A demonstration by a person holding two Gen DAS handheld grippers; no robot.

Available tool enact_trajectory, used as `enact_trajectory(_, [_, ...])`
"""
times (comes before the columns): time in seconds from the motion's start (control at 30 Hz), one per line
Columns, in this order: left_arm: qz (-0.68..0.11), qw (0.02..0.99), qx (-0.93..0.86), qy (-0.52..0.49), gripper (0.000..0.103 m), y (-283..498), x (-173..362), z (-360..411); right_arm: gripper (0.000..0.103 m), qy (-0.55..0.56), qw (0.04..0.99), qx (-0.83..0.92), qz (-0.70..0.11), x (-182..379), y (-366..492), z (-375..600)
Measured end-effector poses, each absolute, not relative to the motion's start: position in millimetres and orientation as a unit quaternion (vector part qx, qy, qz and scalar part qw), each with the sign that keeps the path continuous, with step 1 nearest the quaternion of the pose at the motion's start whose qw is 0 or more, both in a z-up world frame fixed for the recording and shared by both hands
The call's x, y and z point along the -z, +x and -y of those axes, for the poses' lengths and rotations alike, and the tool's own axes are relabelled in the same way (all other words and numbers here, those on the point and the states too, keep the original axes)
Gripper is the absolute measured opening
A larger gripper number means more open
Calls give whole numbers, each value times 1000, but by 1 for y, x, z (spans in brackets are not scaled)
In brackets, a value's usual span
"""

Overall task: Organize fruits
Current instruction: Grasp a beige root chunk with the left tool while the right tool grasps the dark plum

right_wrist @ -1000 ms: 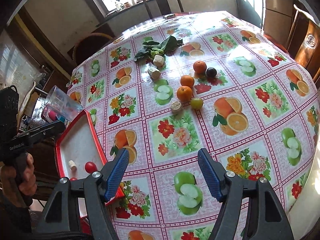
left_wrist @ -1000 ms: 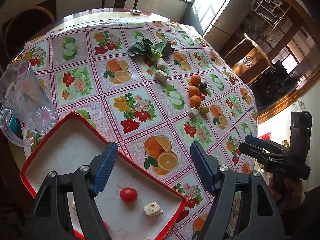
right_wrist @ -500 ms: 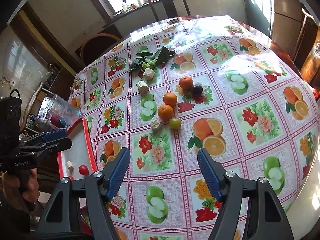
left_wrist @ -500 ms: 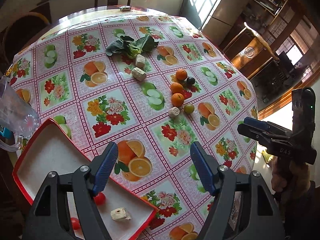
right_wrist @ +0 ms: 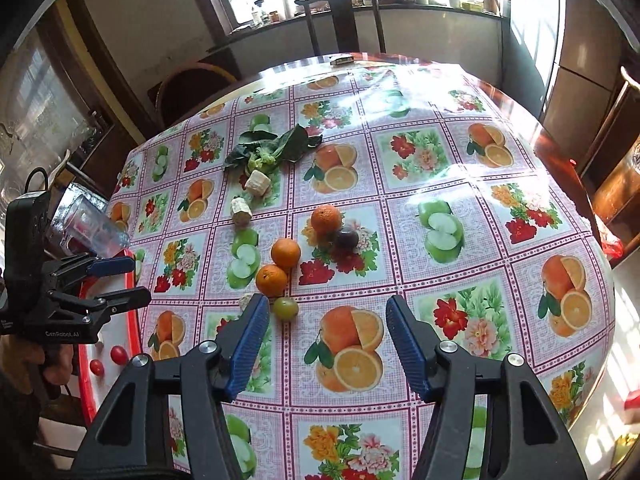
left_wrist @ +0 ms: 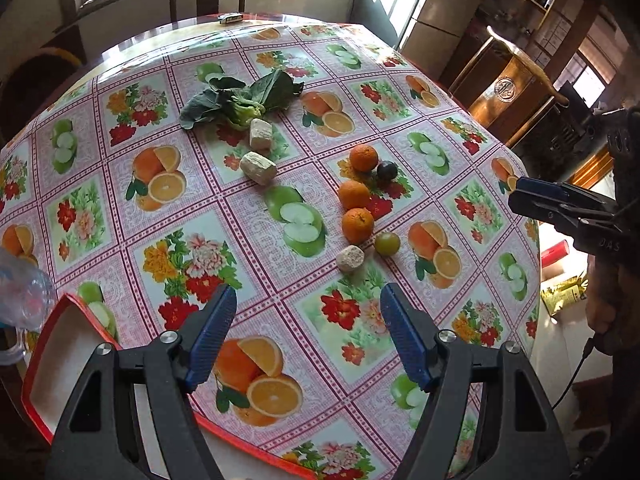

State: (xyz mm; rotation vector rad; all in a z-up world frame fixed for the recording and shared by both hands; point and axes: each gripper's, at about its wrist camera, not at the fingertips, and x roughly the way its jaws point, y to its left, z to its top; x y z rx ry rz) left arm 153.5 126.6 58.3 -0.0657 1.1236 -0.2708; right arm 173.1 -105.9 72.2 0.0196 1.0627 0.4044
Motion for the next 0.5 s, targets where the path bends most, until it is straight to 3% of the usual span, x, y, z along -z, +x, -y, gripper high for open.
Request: enact_trajectory(0.5, [-515,822,235,64,74,269,-14,-130,46,27,843,-140,-519,0,236,65])
